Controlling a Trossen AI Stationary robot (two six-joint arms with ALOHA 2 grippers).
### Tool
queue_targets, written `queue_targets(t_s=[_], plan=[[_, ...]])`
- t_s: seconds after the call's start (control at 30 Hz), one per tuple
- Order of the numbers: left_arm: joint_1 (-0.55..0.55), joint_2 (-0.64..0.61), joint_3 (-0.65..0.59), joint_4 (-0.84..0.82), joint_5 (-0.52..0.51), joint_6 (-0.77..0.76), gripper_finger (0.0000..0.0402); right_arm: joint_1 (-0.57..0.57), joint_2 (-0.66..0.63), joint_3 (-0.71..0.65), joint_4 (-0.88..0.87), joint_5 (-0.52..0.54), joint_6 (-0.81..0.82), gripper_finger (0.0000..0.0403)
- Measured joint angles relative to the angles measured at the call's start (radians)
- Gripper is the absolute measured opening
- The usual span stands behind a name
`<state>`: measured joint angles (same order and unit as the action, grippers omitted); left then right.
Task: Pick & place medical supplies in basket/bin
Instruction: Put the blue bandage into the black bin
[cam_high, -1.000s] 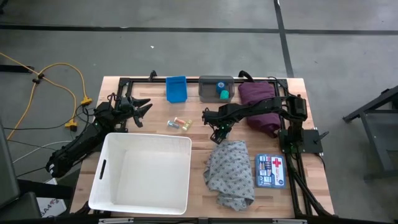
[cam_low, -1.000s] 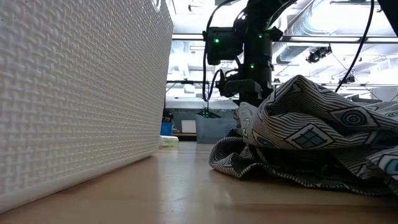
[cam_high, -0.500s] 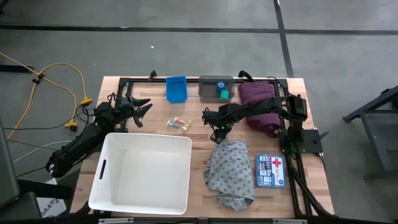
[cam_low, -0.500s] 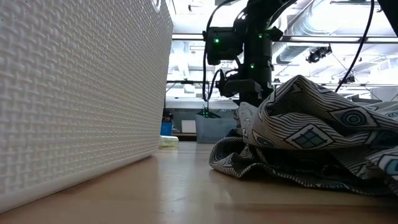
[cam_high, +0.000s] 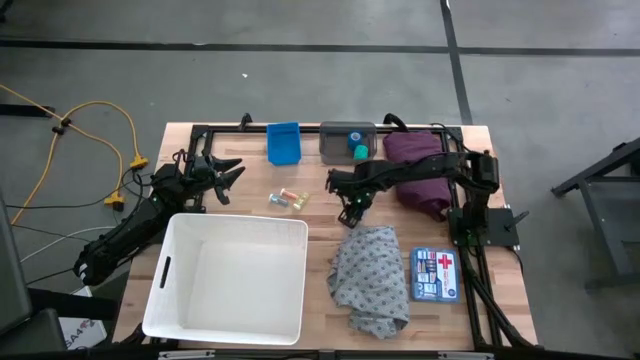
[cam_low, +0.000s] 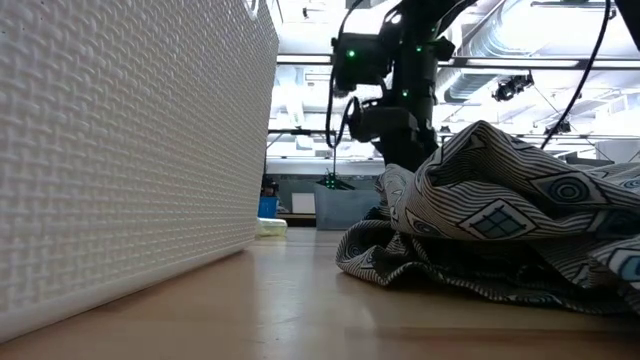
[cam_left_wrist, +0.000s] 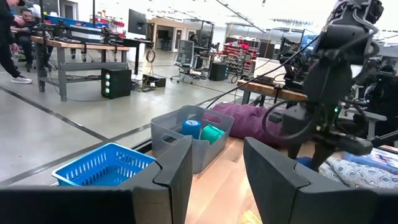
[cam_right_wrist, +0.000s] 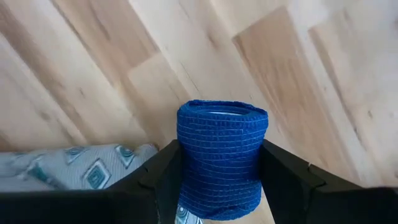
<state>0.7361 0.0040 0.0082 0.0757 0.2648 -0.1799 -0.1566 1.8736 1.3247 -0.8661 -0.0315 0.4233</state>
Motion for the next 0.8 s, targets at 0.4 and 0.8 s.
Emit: queue_targets(t_s=[0.4, 0.8], plan=[[0.000, 0.000, 0.000, 0.000, 0.000, 0.000, 0.0136, -0.114, -0.174, 0.001, 0.147, 0.005, -0.168, 0.0178], [0.000, 0.000, 0.000, 0.000, 0.000, 0.000, 0.0136, -0.209, -0.258, 0.001, 0.283, 0.003, -0.212, 0.0178]])
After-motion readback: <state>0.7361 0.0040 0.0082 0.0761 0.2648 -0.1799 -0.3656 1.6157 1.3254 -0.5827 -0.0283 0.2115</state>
